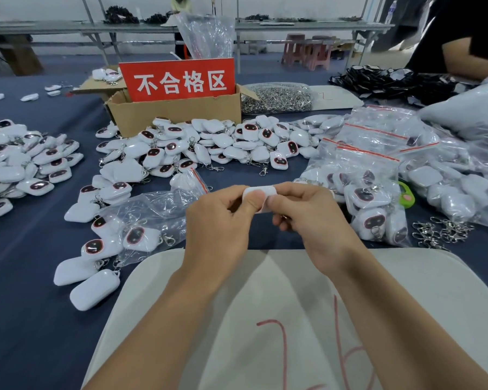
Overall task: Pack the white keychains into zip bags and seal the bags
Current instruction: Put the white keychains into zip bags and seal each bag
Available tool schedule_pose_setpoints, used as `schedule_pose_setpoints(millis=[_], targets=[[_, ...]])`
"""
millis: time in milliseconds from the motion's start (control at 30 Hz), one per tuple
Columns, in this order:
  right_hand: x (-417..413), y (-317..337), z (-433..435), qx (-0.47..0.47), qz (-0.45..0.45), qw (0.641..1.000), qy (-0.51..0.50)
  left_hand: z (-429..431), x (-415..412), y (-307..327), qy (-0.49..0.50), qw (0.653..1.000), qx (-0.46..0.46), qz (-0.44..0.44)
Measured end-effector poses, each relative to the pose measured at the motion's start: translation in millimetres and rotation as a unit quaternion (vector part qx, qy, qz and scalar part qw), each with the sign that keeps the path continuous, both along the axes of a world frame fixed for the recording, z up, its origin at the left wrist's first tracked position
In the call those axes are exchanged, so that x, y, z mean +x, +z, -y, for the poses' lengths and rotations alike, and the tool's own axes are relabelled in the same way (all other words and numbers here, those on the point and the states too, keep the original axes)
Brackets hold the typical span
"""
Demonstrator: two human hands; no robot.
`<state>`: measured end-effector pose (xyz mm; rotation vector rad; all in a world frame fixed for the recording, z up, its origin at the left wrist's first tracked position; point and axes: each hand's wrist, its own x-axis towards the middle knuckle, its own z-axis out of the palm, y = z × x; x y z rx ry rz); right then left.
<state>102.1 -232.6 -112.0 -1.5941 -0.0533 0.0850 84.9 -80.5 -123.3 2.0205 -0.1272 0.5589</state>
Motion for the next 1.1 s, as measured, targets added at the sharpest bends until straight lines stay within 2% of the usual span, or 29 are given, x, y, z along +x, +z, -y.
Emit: schedule_pose_setpoints(millis=[67, 167, 267, 333, 433, 533, 600, 700, 767, 833, 967, 1100], targets=[[1.8, -2.9, -0.6, -0.023, 0.000, 0.999, -0.047, 0.0, 0.2, 1.3, 0.076, 0.996, 0.031, 0.016], [5.3, -5.3, 0.9, -0.034, -0.012, 0.992, -0.121, -13.0, 8.4, 2.3, 0.212, 0.959, 0.186, 0.032], [5.6, -6.7, 2.1, -0.022, -0.008, 0.987, -0.158, -25.1, 14.4, 0.3, 0.265, 0.917, 0.288, -0.081], [5.0, -6.5, 0.2, -0.023, -0.006, 0.987, -0.160, -27.2, 16.8, -2.1, 0.260, 0.912, 0.305, -0.092], [4.4, -5.4, -1.8, -0.025, -0.008, 0.987, -0.157, -24.0, 17.5, 0.0, 0.210, 0.950, 0.224, -0.051], [3.3, -4.6, -2.9, -0.030, 0.003, 0.989, -0.144, -10.8, 11.8, 0.9, 0.072, 0.983, 0.167, -0.031], [1.6, -5.6, -5.5, -0.042, 0.018, 0.991, -0.126, -2.1, 7.1, 0.2, -0.002, 0.990, 0.141, -0.026], [-0.5, -6.2, -9.1, -0.063, 0.041, 0.994, -0.079, 5.6, 3.5, -1.9, -0.035, 0.991, 0.127, 0.015], [-1.3, -7.0, -11.2, -0.081, 0.047, 0.995, -0.022, 7.0, 3.2, -1.2, -0.031, 0.993, 0.111, 0.024], [-0.1, -8.0, -12.1, -0.061, 0.037, 0.997, -0.012, 4.8, 6.0, 0.1, 0.012, 0.995, 0.094, 0.010], [5.8, -7.3, -2.7, -0.032, 0.054, 0.988, -0.143, -4.8, 9.5, 4.4, 0.148, 0.989, 0.011, -0.009], [9.1, -13.7, 0.8, -0.065, 0.064, 0.978, -0.187, -14.3, 11.9, 10.8, 0.224, 0.973, -0.052, -0.004]])
